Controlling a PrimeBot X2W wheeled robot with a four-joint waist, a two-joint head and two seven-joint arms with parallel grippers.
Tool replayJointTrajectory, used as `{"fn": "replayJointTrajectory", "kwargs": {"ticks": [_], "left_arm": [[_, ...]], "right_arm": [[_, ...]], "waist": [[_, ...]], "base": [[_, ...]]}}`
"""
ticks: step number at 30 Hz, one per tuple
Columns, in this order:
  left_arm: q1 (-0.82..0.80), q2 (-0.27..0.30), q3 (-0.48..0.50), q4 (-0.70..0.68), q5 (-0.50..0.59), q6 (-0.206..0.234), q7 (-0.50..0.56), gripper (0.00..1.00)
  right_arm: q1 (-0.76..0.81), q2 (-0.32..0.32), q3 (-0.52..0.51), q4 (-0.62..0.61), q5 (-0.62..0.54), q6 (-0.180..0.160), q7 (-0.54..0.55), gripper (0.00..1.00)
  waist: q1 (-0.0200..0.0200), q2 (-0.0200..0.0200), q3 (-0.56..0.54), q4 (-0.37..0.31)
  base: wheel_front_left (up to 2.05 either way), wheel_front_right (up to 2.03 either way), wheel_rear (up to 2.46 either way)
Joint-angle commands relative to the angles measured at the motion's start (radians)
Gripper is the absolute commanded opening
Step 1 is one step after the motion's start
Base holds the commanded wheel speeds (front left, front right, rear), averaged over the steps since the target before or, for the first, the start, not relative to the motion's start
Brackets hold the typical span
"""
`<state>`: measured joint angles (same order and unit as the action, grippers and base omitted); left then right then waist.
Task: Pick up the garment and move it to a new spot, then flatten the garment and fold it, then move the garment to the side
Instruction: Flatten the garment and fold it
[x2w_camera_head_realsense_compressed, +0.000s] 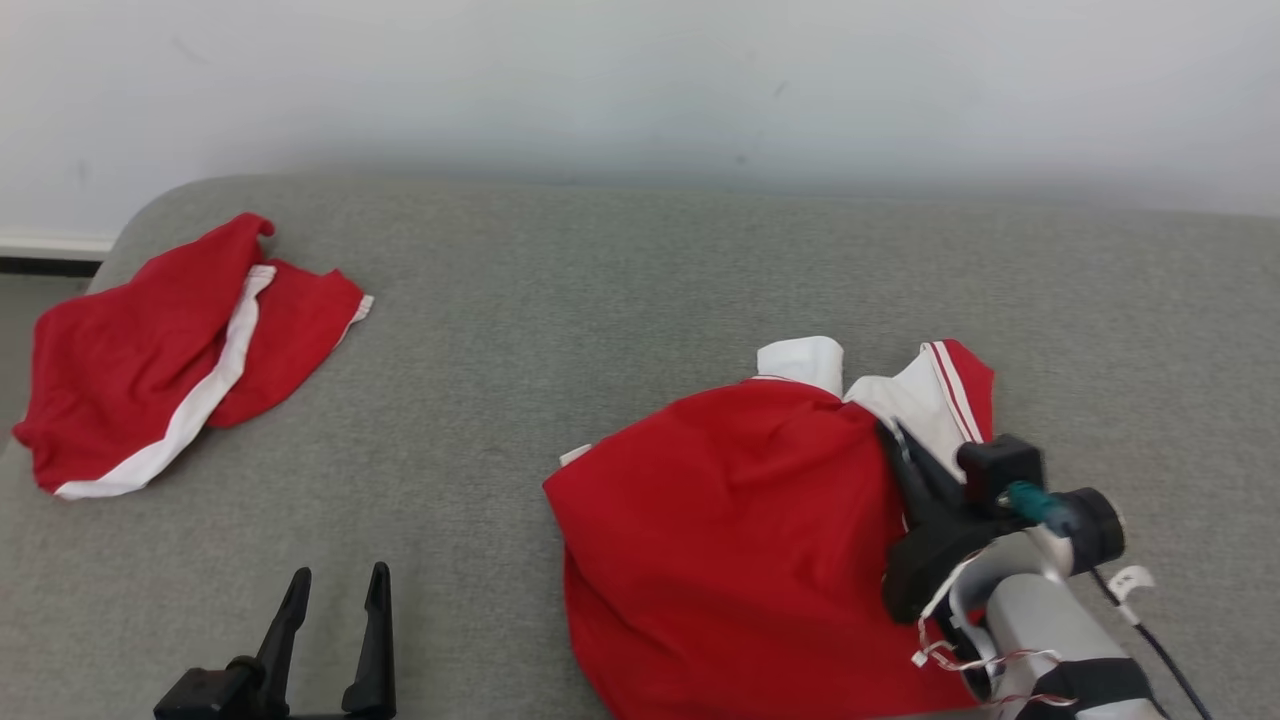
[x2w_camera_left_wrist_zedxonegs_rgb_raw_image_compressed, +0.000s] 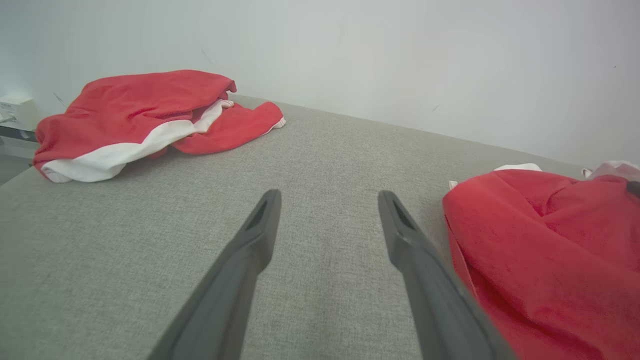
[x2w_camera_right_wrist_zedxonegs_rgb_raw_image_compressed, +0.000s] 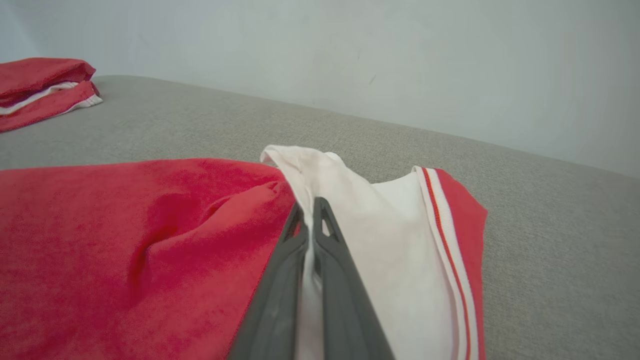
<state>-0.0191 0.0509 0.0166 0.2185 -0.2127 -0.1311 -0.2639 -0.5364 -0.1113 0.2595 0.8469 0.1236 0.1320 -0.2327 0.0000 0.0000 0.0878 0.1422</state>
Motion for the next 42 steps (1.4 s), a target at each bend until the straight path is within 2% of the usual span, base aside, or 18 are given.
{"fn": "replayJointTrajectory", "kwargs": {"ticks": [1,11,14,17,18,19,20,24,29,30,35,42], "left_arm": [[-0.003,0.001,0.002,-0.002,0.006,0.002,-0.001,1.0],[0.011,0.0,0.002,-0.014,0.001,0.002,-0.001,1.0],[0.003,0.0,0.004,-0.017,0.002,0.002,-0.001,1.0],[0.0,0.0,0.004,-0.017,0.002,0.002,-0.001,1.0],[-0.002,0.0,0.003,-0.016,0.001,0.002,-0.001,1.0],[-0.005,0.0,0.002,-0.014,0.0,0.002,-0.001,1.0],[-0.007,0.0,0.003,-0.012,-0.001,0.002,-0.001,1.0],[-0.006,0.0,0.006,-0.013,0.0,0.002,-0.001,1.0],[0.001,0.0,0.008,-0.009,0.004,0.002,-0.001,1.0],[-0.003,0.005,0.007,-0.005,0.003,0.002,-0.001,1.0],[0.002,0.005,0.004,-0.009,0.008,0.002,-0.001,1.0],[0.01,0.009,0.003,-0.012,0.003,0.002,-0.001,1.0]], "right_arm": [[0.002,-0.011,-0.028,-0.017,0.034,-0.003,-0.019,0.0],[0.154,-0.074,-0.135,-0.195,0.174,-0.003,-0.033,0.0],[0.238,-0.076,-0.219,-0.241,0.211,-0.003,-0.032,0.0],[0.26,-0.063,-0.257,-0.242,0.229,-0.003,-0.032,0.0],[0.273,-0.058,-0.268,-0.236,0.23,-0.003,-0.032,0.05],[0.281,-0.056,-0.276,-0.239,0.226,-0.003,-0.032,0.47],[0.286,-0.051,-0.283,-0.244,0.222,-0.003,-0.032,1.0],[0.309,-0.029,-0.326,-0.304,0.2,-0.003,-0.032,1.0],[0.358,0.008,-0.361,-0.469,0.156,-0.003,-0.032,1.0],[0.384,0.021,-0.35,-0.538,0.144,-0.003,-0.032,1.0],[0.461,0.044,-0.302,-0.685,0.125,-0.003,-0.032,1.0],[0.552,0.056,-0.227,-0.793,0.114,-0.003,-0.032,1.0]], "waist": [[0.0,0.0,-0.012,-0.037],[0.0,0.0,-0.009,-0.123],[0.0,0.0,0.002,-0.151],[0.0,0.0,0.006,-0.161],[0.0,0.0,0.007,-0.165],[0.0,0.0,0.008,-0.167],[0.0,0.0,0.009,-0.171],[0.0,0.0,0.008,-0.183],[0.0,0.0,-0.005,-0.192],[0.0,0.0,-0.01,-0.193],[0.0,0.0,-0.022,-0.189],[0.0,0.0,-0.024,-0.182]], "base": [[0.0,0.0,0.0],[0.0,0.0,0.0],[0.0,0.0,0.0],[0.0,0.0,0.0],[0.0,0.0,0.0],[0.0,0.0,0.0],[0.0,0.0,0.0],[0.0,0.0,0.0],[0.0,0.0,0.0],[0.0,0.0,0.0],[0.0,0.0,0.0],[0.0,0.0,0.0]]}}
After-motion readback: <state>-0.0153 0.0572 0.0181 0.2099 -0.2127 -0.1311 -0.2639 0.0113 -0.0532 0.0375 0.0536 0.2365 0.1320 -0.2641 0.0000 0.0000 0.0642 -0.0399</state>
